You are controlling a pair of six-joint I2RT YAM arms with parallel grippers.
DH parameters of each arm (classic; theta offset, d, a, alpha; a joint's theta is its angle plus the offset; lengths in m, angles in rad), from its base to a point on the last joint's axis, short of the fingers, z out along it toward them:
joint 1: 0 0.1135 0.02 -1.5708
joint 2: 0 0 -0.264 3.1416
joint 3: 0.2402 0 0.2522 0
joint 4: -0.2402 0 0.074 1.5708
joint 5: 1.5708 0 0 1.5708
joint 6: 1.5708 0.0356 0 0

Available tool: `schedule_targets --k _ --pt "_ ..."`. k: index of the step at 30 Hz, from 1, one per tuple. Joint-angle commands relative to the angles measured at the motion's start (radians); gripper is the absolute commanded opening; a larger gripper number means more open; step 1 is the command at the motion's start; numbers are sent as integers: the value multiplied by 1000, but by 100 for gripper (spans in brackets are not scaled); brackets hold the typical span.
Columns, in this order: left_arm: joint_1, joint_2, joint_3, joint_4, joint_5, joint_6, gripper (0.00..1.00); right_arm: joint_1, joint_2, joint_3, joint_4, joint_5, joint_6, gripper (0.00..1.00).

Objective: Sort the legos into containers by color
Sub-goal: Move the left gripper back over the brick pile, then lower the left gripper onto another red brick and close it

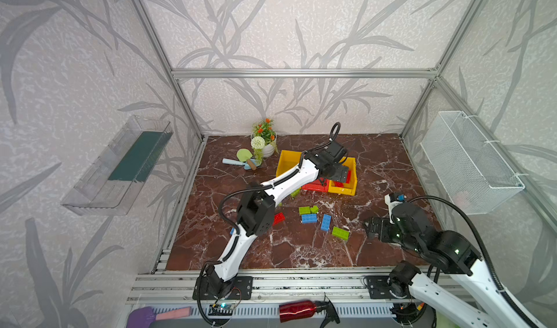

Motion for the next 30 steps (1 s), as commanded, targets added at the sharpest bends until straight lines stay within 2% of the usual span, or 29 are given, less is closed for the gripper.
schedule_targets --k 1,7,11,16,24,30 --pt "-7 -261 -324 107 -112 -95 98 -3 -13 7 6 -49 -6 99" --pt "-7 -628 -805 90 -232 -351 98 0 -3 -21 18 -98 3 99" --pt "-7 -790 -1025 114 -249 -478 98 5 -5 -55 38 -132 14 99" --pt "-7 -829 -1095 74 -289 -559 98 16 -28 -109 70 -163 35 99" --pt "10 -695 -1070 58 -303 -619 98 19 -31 -118 82 -160 20 99" --pt "37 -631 -1078 103 -278 -694 93 18 -16 -118 97 -168 -2 99"
